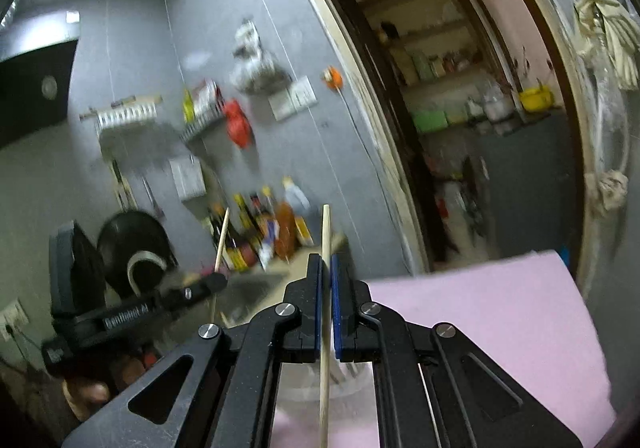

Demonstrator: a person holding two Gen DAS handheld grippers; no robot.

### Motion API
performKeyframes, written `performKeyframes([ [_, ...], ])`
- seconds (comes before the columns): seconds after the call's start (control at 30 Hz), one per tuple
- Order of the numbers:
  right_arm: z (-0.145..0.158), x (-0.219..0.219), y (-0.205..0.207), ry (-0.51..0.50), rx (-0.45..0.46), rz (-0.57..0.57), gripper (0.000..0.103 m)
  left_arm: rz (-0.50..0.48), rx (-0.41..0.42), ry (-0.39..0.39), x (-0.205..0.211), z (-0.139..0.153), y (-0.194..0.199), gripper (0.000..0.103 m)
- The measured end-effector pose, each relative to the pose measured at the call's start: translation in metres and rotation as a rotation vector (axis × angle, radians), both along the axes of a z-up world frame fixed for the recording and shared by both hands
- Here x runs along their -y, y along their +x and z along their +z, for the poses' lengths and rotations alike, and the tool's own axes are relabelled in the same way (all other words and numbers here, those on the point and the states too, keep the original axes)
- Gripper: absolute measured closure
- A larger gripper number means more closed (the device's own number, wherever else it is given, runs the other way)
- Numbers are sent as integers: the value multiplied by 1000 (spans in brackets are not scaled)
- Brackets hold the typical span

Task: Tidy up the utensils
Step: 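Lift and carry both chopsticks upright over the white caddy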

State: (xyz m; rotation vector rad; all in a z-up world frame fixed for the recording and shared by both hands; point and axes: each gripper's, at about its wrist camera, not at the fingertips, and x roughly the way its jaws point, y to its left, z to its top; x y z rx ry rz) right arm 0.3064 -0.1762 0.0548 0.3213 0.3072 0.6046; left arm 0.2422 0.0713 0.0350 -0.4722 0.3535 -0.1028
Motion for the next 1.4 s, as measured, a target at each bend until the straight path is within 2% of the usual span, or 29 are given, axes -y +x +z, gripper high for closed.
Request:
performKeyframes([
  [0.1, 9, -20, 14, 18, 52, -50, 99, 39, 27, -16, -23, 3, 7, 98],
  [0.27, 12, -46, 32, 54, 71, -104, 98, 89, 54, -36, -54, 0, 19, 98],
  [0.43, -4, -64, 46, 40, 46, -121, 99, 174, 51, -92, -79, -15, 32, 98],
  [0.63, -27, -64, 44, 12, 31, -146, 98, 188, 13, -129, -84, -45, 41, 98],
  [0.93, -12, -46, 32, -6, 59, -161, 99, 231, -2, -92, -77, -61, 45, 98],
  [1.17, -30, -52, 38, -9, 24, -147, 98, 294, 24, 6, -65, -63, 37, 98],
  [1.4, -46, -59, 42, -28, -24, -115, 98, 294, 5, 33, -54, -74, 34, 98],
])
